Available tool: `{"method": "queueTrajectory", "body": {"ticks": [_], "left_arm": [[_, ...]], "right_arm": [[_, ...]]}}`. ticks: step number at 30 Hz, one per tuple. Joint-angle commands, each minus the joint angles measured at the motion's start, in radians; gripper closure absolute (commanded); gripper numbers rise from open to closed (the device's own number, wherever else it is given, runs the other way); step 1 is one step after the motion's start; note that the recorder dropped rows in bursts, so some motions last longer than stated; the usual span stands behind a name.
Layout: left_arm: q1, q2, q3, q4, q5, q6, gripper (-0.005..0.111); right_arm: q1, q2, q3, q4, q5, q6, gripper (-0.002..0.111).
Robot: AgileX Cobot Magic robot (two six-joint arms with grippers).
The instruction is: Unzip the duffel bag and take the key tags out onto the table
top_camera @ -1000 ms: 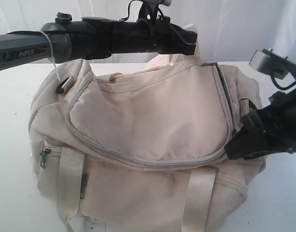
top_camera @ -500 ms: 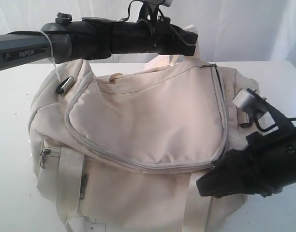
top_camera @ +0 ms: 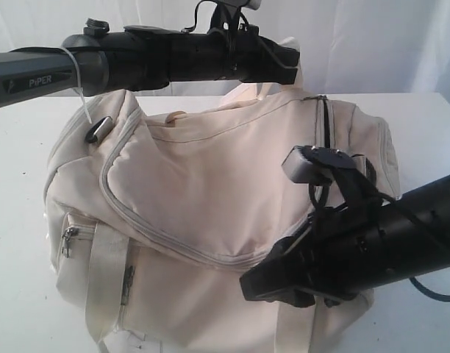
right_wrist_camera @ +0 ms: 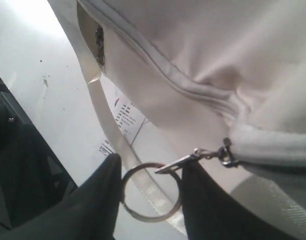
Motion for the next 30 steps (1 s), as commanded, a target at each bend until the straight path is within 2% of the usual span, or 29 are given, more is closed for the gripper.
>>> {"method": "queueTrajectory", "body": {"ticks": [1, 8, 12, 14, 16, 17, 19, 21, 23, 25, 27, 30], "left_arm": [[0.0, -0.017, -0.01, -0.041, -0.009, -0.003, 0.107], [0.0, -0.017, -0.01, -0.041, -0.009, -0.003, 0.107], [0.0, -0.017, -0.01, -0.041, -0.009, -0.003, 0.107], [0.0, -0.017, -0.01, -0.028, -0.011, -0.003, 0.1], [0.0, -0.019, -0.01, 0.007, -0.011, -0.003, 0.086], [0.0, -0.019, -0.01, 0.026, -0.011, -0.003, 0.076], [0.0, -0.024, -0.01, 0.045, -0.011, -0.014, 0.051], [0.0, -0.037, -0.01, 0.089, -0.025, -0.059, 0.025], [0.0, -0.055, -0.01, 0.152, -0.041, -0.122, 0.01], [0.0, -0.08, -0.01, 0.239, -0.039, -0.174, 0.007], [0.0, -0.109, -0.01, 0.377, -0.02, -0.25, 0.008], [0.0, -0.159, -0.01, 0.631, 0.028, -0.453, 0.012]], "right_arm": [[0.067, 0.061, 0.006, 0.041, 0.018, 0.002, 0.108], [0.124, 0.138, 0.004, 0.178, 0.008, -0.081, 0.108], [0.126, 0.138, 0.004, 0.187, 0.005, -0.123, 0.108], [0.126, 0.138, 0.004, 0.187, 0.005, -0.133, 0.108], [0.126, 0.138, 0.004, 0.187, 0.016, -0.149, 0.107], [0.126, 0.138, 0.004, 0.187, 0.025, -0.162, 0.105], [0.126, 0.138, 0.004, 0.187, 0.047, -0.177, 0.097], [0.126, 0.138, 0.004, 0.187, 0.051, -0.179, 0.085], [0.126, 0.138, 0.004, 0.187, 0.051, -0.179, 0.07], [0.126, 0.138, 0.004, 0.187, 0.053, -0.17, 0.053], [0.126, 0.134, 0.002, 0.187, 0.066, -0.168, 0.04], [0.124, 0.107, -0.008, 0.172, 0.086, -0.168, 0.036]]}}
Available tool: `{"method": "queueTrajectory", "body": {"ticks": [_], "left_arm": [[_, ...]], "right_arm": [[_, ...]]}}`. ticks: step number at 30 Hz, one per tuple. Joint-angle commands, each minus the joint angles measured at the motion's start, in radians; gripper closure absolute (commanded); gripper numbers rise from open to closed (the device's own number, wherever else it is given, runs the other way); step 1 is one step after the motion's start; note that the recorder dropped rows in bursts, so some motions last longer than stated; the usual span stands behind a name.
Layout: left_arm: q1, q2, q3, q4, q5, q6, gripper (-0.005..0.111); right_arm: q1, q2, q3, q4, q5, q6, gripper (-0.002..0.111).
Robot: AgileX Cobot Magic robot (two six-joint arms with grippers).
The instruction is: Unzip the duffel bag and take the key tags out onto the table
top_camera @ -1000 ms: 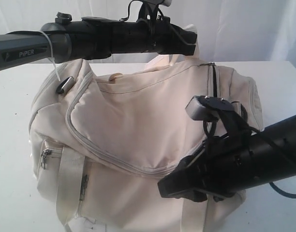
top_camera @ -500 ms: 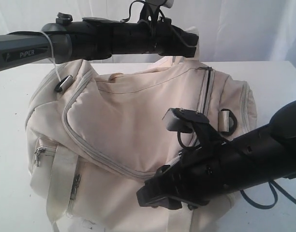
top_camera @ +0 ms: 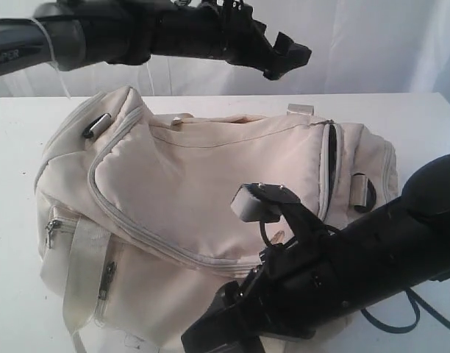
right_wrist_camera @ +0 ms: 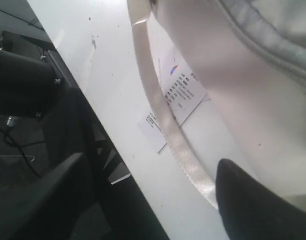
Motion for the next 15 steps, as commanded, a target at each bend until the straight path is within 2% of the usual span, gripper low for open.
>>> {"method": "queueTrajectory", "body": {"ticks": [1, 4, 7, 10, 15], "left_arm": [[0.002, -0.081, -0.008, 0.332, 0.089, -0.297, 0.012], [0.002, -0.129, -0.008, 0.612, 0.23, -0.526, 0.013], [0.002, -0.168, -0.008, 0.778, 0.418, -0.659, 0.013], [0.002, -0.203, -0.008, 0.798, 0.601, -0.657, 0.013], [0.002, -0.25, -0.008, 0.785, 0.83, -0.666, 0.013]], "right_arm": [[0.0, -0.041, -0.014, -0.019, 0.033, -0.005, 0.036], [0.0, -0.097, -0.053, -0.114, 0.048, 0.07, 0.037], [-0.011, -0.161, -0.101, -0.291, 0.056, 0.22, 0.037], [-0.03, -0.236, -0.15, -0.484, 0.082, 0.378, 0.037], [-0.042, -0.36, -0.213, -0.726, 0.108, 0.582, 0.037]]}}
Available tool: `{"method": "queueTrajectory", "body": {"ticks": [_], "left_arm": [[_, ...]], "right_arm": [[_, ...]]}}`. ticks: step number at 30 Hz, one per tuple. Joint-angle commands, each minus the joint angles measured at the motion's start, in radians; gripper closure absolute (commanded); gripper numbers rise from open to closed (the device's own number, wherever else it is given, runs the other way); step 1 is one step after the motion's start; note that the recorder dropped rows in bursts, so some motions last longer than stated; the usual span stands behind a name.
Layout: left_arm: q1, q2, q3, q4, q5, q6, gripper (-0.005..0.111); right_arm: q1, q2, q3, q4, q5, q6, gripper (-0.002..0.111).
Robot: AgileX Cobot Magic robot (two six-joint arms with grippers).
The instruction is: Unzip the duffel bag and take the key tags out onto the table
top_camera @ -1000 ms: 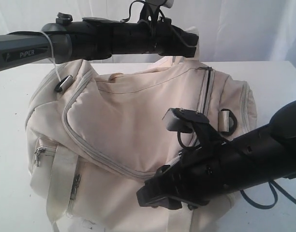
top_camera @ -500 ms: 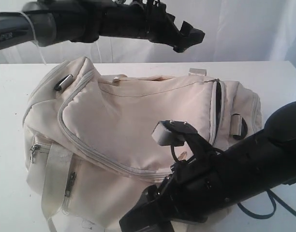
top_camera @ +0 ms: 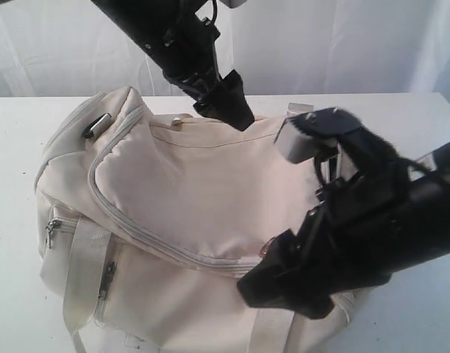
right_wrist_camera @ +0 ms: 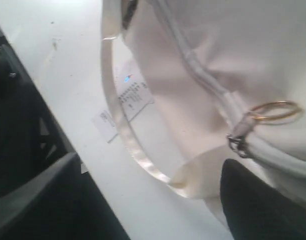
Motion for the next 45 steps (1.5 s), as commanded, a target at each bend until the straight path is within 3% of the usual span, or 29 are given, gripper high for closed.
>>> {"method": "queueTrajectory", "body": {"ticks": [1, 5, 8, 12, 17, 21, 28, 30, 33, 39, 42, 45], "left_arm": [[0.002, -0.051, -0.008, -0.01, 0.226, -0.033, 0.013], [0.002, -0.086, -0.006, -0.014, 0.289, -0.055, 0.023], [0.002, -0.13, 0.059, -0.095, 0.289, -0.084, 0.038], [0.002, -0.193, 0.206, -0.269, 0.289, -0.048, 0.054], [0.002, -0.256, 0.43, -0.389, 0.289, -0.006, 0.063], [0.002, -0.272, 0.588, -0.48, 0.171, 0.036, 0.063], [0.002, -0.27, 0.661, -0.536, 0.004, 0.113, 0.063], [0.002, -0.27, 0.661, -0.557, -0.003, 0.209, 0.063], [0.002, -0.27, 0.661, -0.619, -0.003, 0.488, 0.063], [0.002, -0.27, 0.661, -0.621, 0.001, 1.012, 0.062], [0.002, -0.269, 0.661, -0.621, -0.039, 1.067, 0.048], [0.002, -0.251, 0.661, -0.628, -0.054, 1.067, 0.042]], "right_arm": [[-0.012, -0.112, -0.052, -0.247, 0.028, 0.213, 0.037], [-0.012, -0.186, -0.06, -0.417, 0.028, 0.347, 0.037], [-0.012, -0.212, -0.06, -0.479, 0.031, 0.383, 0.037], [-0.012, -0.207, -0.06, -0.568, 0.011, 0.468, 0.037], [-0.012, -0.132, -0.06, -0.661, -0.011, 0.554, 0.041], [-0.012, -0.059, -0.063, -0.661, -0.107, 0.554, 0.045], [-0.1, 0.085, -0.166, -0.743, -0.098, 0.574, 0.045], [-0.137, 0.11, -0.202, -0.715, -0.058, 0.538, 0.045], [-0.225, 0.174, -0.267, -0.548, 0.036, 0.461, 0.045], [-0.245, 0.274, -0.268, -0.354, 0.012, 0.461, 0.045], [-0.245, 0.308, -0.268, -0.371, 0.012, 0.461, 0.045], [-0.245, 0.326, -0.268, -0.359, 0.012, 0.461, 0.045]]}}
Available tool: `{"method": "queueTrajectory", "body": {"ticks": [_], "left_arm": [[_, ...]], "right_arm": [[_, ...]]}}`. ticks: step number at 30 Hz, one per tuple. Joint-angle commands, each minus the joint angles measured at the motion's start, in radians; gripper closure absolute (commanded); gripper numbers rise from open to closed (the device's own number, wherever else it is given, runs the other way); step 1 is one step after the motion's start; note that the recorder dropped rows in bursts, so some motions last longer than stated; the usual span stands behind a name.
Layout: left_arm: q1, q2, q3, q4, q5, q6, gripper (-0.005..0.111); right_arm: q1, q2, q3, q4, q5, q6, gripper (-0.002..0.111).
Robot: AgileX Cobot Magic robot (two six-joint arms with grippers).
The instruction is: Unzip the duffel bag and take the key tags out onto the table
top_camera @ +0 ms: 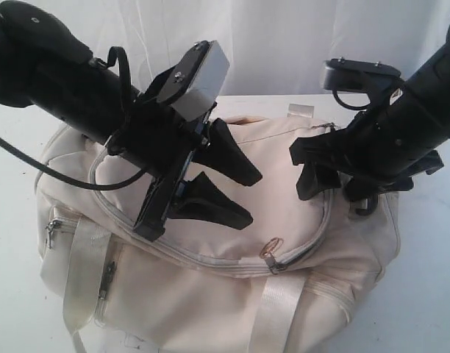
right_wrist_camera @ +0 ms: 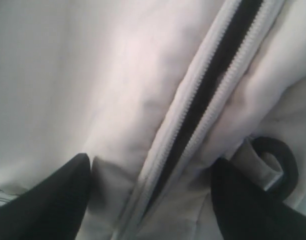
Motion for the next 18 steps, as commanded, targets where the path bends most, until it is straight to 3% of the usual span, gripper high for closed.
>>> {"method": "queueTrajectory", "body": {"ticks": [1, 3, 5, 9, 14, 18], "left_arm": [[0.0, 0.019, 0.008, -0.042, 0.009, 0.012, 0.042], [0.0, 0.039, 0.008, -0.048, 0.014, 0.005, 0.042], [0.0, 0.053, 0.008, -0.068, 0.019, 0.003, 0.042], [0.0, 0.104, 0.008, -0.143, 0.068, 0.0, 0.042], [0.0, 0.155, 0.008, -0.153, 0.067, -0.235, 0.042], [-0.002, 0.194, 0.008, -0.174, 0.022, -0.227, 0.042]], "right_arm": [[-0.008, 0.022, -0.006, 0.012, -0.002, -0.013, 0.045], [-0.008, 0.032, -0.006, 0.012, 0.011, -0.013, 0.051], [-0.008, 0.04, -0.006, 0.012, 0.036, -0.013, 0.065], [-0.008, 0.046, -0.006, -0.011, 0.045, -0.013, 0.108], [-0.008, 0.046, -0.006, -0.018, 0.031, -0.013, 0.108], [-0.008, 0.046, -0.006, 0.007, 0.025, -0.013, 0.108]]}}
